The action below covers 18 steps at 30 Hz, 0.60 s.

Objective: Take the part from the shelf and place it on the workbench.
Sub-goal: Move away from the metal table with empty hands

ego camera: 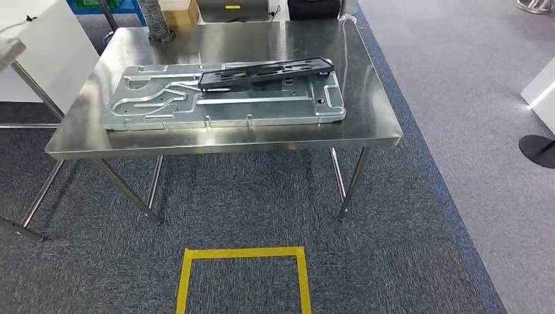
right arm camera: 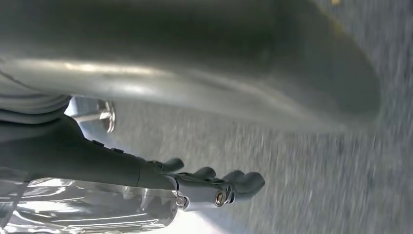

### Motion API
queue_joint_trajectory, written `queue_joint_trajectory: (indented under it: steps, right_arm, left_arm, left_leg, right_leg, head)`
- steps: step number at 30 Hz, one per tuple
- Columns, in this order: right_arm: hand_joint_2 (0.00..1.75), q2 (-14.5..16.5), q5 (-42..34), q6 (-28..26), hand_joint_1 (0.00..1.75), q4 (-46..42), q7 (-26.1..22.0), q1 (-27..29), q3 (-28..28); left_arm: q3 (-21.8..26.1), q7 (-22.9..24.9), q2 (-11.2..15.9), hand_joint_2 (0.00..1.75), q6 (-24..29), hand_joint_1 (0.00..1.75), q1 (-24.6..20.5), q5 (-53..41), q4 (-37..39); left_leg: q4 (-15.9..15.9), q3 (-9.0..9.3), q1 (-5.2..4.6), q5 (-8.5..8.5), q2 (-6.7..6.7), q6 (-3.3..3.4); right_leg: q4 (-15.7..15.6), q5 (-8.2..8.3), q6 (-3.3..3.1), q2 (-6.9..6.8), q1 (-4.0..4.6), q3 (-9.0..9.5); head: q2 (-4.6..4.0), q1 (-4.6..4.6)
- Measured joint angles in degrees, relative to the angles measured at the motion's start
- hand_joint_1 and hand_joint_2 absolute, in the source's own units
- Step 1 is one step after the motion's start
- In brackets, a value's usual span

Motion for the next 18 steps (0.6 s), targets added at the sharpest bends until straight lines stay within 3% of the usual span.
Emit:
queue_joint_trajectory:
  steps: [1, 2, 4, 5, 6, 7, 8, 9, 10, 12, 13, 15, 18]
  right_arm:
    - [0.0, 0.4, 0.2, 1.0, 0.0, 0.2, 0.0, -0.1, 0.0]
    - [0.0, 0.8, 0.3, 2.0, 0.0, 0.3, -0.1, -0.1, 0.0]
    - [0.0, 1.4, 0.8, 3.2, 0.0, 0.5, -0.3, -0.2, -0.1]
    - [0.0, 1.6, 1.2, 3.6, 0.0, 0.6, -0.4, -0.3, -0.1]
    - [0.0, 1.7, 1.4, 3.8, 0.0, 0.7, -0.5, -0.3, 0.0]
    - [0.0, 1.7, 1.7, 3.9, 0.0, 0.7, -0.6, -0.3, 0.0]
    - [0.0, 1.8, 1.7, 4.1, 0.0, 0.7, -0.7, -0.3, 0.0]
    - [0.0, 1.8, 1.7, 4.3, 0.0, 0.7, -0.8, -0.4, 0.0]
    - [0.0, 1.8, 1.7, 4.5, 0.0, 0.7, -0.8, -0.5, 0.0]
    - [0.0, 1.9, 1.7, 4.9, 0.0, 0.7, -0.6, -0.7, 0.0]
    - [0.0, 2.0, 1.8, 5.1, 0.0, 0.7, -0.3, -0.8, 0.0]
    - [0.0, 2.1, 2.2, 5.3, 0.0, 0.8, 0.4, -0.8, 0.1]
    - [0.0, 2.3, 2.4, 5.5, 0.0, 0.9, 1.1, -0.8, 0.2]
  left_arm:
    - [0.0, 0.1, -0.1, 0.0, 0.0, 0.0, -0.1, 0.0, 0.0]
    - [0.0, 0.1, -0.2, 0.0, 0.0, 0.0, -0.1, -0.1, 0.0]
    - [0.0, 0.2, -0.3, 0.0, 0.0, 0.0, 0.0, -0.2, 0.0]
    - [-0.1, 0.2, -0.4, 0.0, 0.0, 0.0, 0.0, -0.2, 0.0]
    - [-0.1, 0.2, -0.4, 0.0, 0.0, 0.0, 0.0, -0.2, 0.0]
    - [-0.1, 0.2, -0.5, 0.0, 0.0, 0.0, 0.0, -0.2, 0.0]
    - [-0.1, 0.2, -0.5, 0.0, 0.0, 0.0, 0.0, -0.2, 0.0]
    - [-0.1, 0.2, -0.6, 0.0, 0.0, 0.0, 0.0, -0.3, 0.0]
    - [-0.1, 0.2, -0.6, 0.0, 0.0, 0.0, 0.0, -0.3, 0.0]
    - [-0.1, 0.1, -0.6, 0.0, 0.0, 0.0, -0.1, -0.5, 0.0]
    - [-0.1, 0.1, -0.6, 0.0, -0.1, 0.0, -0.1, -0.5, 0.0]
    - [-0.1, 0.1, -0.6, 0.0, -0.1, 0.0, 0.0, -0.6, 0.0]
    - [-0.1, 0.3, -0.6, 0.0, -0.1, 0.0, 0.2, -0.6, 0.0]
  left_leg:
    - [-0.3, -0.47, 0.12, 0.82, 0.11, 0.37]
    - [-0.6, -1.11, 0.25, 1.75, 0.21, 0.66]
    - [-0.6, -2.91, 0.36, 3.36, 0.31, 0.99]
    - [-0.4, -3.93, 0.37, 4.02, 0.34, 0.94]
    - [0.0, -5.05, 0.39, 4.62, 0.38, 0.85]
    - [0.5, -6.19, 0.44, 5.15, 0.41, 0.7]
    - [1.1, -7.37, 0.52, 5.61, 0.43, 0.49]
    - [1.8, -8.54, 0.61, 5.97, 0.44, 0.25]
    - [2.7, -9.61, 0.62, 6.23, 0.43, -0.02]
    - [4.2, -11.17, 0.56, 6.63, 0.43, -0.65]
    - [4.6, -11.57, 0.52, 6.94, 0.42, -1.0]
    - [4.7, -11.92, 0.72, 7.51, 0.35, -1.79]
    - [5.6, -12.68, 1.04, 6.02, 0.07, -2.57]
  right_leg:
    - [0.5, -0.9, 0.27, 0.05, -0.03, -0.31]
    - [2.0, -3.0, 0.51, 0.11, -0.07, -0.83]
    - [8.3, -9.42, 0.94, 0.19, -0.26, -2.41]
    - [12.0, -11.68, 1.18, 0.2, -0.37, -3.07]
    - [15.0, -12.41, 1.42, 0.2, -0.48, -3.26]
    - [16.5, -11.72, 1.62, 0.19, -0.6, -2.72]
    - [15.8, -10.13, 1.79, 0.17, -0.74, -1.14]
    - [13.1, -8.6, 1.91, 0.15, -0.91, 1.43]
    - [9.1, -8.21, 1.99, 0.13, -1.03, 4.52]
    - [2.1, -9.46, 1.53, 0.26, -0.9, 9.08]
    - [0.5, -10.21, 1.1, 0.31, -0.73, 9.86]
    - [0.1, -9.72, 0.02, 0.19, -0.57, 9.38]
    - [-0.1, -8.46, -1.1, -0.08, -0.7, 8.34]
  head:
    - [0.0, -0.01]
    - [0.0, 0.0]
    - [0.0, 0.01]
    - [0.0, 0.01]
    - [0.0, 0.01]
    - [0.0, 0.01]
    - [0.0, 0.01]
    - [0.0, 0.01]
    - [0.0, 0.01]
    - [0.0, -0.01]
    - [0.0, -0.02]
    - [0.0, -0.01]
    - [0.0, -0.02]
